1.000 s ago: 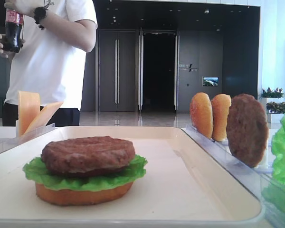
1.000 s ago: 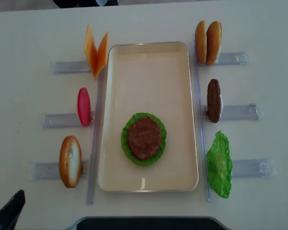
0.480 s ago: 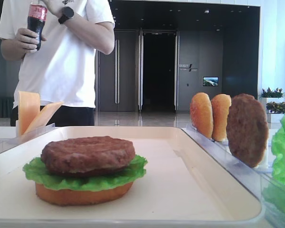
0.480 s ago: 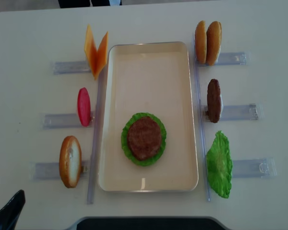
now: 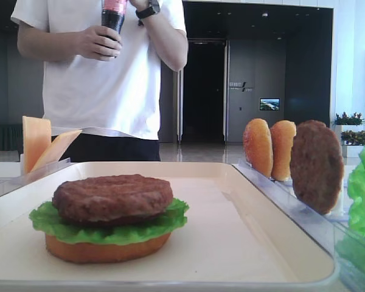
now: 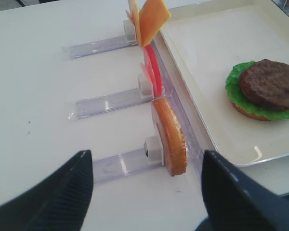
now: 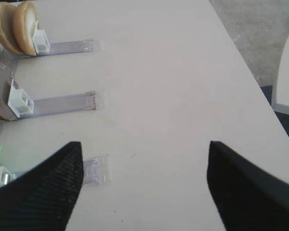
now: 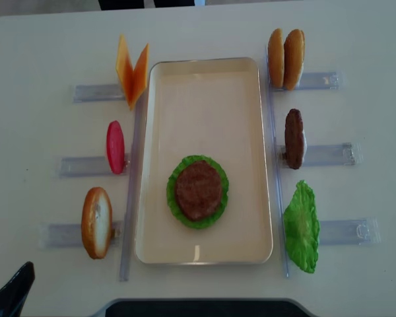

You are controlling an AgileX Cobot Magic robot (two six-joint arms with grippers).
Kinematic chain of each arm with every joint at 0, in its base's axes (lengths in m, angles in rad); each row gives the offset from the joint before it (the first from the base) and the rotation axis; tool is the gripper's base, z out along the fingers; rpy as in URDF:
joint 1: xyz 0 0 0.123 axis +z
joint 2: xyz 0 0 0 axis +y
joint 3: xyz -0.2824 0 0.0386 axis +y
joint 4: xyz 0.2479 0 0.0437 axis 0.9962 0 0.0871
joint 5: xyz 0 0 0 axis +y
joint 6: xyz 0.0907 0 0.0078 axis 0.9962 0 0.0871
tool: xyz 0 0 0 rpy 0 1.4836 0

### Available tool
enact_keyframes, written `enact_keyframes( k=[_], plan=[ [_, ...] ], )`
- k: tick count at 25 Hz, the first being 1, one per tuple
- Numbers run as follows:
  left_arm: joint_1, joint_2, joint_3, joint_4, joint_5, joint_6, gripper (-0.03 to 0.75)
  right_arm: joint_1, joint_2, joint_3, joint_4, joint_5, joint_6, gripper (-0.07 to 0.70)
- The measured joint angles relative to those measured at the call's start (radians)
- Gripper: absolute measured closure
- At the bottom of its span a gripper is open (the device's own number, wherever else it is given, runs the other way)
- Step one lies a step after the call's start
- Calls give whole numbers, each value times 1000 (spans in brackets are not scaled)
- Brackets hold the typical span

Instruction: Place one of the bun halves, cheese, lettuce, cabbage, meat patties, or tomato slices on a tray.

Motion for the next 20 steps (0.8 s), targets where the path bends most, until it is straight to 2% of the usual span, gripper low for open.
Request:
enact_keyframes(
  k=[20],
  plan=[
    [0,0,0,0,0,0,181,0,0,0,0,-1,-2,94]
  ],
)
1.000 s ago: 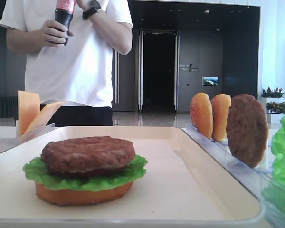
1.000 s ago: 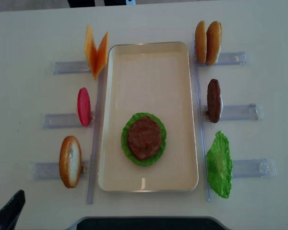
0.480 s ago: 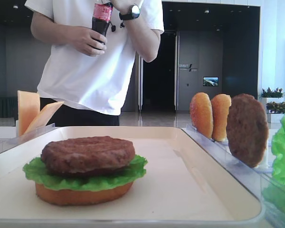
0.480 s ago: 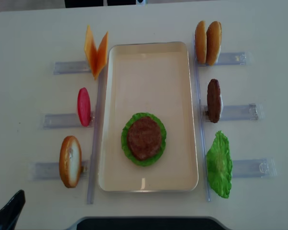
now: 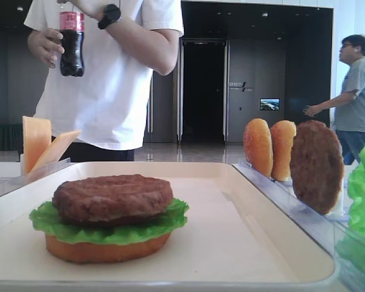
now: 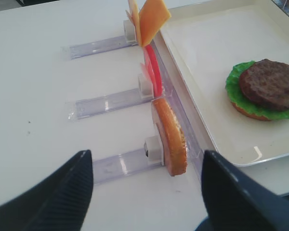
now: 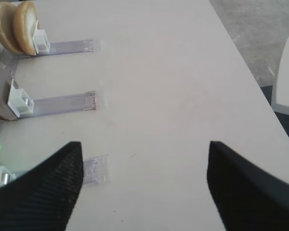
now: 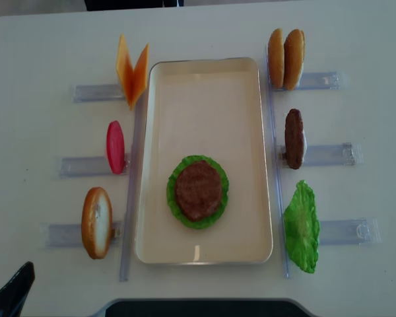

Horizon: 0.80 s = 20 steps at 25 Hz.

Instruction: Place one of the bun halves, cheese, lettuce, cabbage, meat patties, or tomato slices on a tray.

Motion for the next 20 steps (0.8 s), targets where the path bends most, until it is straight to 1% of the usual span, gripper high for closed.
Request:
enact_keyframes(
  k=[20],
  plan=[
    [0,0,0,0,0,0,181,0,0,0,0,0,0,94]
  ],
)
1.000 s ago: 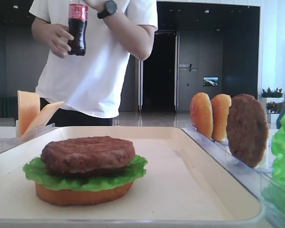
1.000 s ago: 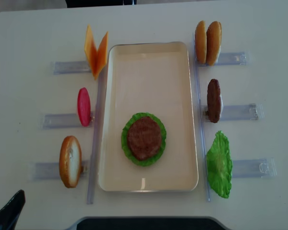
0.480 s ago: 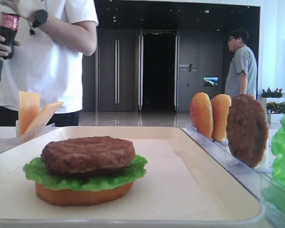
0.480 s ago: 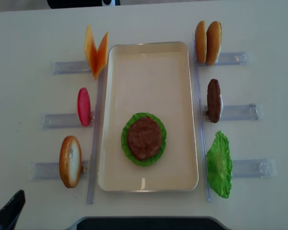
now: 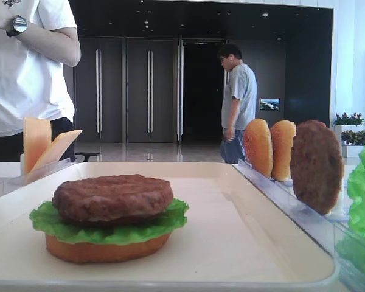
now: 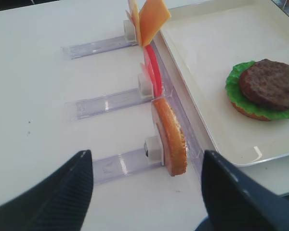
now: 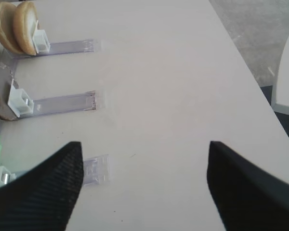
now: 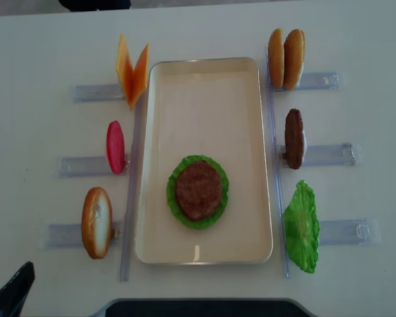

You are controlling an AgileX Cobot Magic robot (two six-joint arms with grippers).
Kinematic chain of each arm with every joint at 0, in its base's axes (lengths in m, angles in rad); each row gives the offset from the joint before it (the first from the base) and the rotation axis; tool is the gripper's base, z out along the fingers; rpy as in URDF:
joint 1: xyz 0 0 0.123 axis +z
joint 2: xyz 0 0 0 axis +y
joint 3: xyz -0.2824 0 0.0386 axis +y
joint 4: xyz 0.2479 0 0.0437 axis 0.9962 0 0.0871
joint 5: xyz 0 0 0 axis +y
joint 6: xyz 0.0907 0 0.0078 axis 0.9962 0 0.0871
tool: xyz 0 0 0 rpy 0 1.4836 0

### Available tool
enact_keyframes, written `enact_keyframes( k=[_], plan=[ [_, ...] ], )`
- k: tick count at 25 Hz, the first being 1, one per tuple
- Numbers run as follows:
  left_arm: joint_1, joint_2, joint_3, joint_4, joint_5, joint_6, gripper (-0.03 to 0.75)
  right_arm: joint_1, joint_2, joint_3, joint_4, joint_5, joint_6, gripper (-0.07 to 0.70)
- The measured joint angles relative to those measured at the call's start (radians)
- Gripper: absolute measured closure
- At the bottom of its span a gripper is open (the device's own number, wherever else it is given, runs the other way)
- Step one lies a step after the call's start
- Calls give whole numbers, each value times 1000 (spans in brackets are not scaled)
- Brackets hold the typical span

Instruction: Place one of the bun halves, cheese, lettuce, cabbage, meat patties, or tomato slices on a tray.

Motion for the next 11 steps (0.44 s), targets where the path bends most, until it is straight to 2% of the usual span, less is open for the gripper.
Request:
enact_keyframes(
  k=[11],
  plan=[
    [0,0,0,0,0,0,181,0,0,0,0,0,0,94]
  ],
)
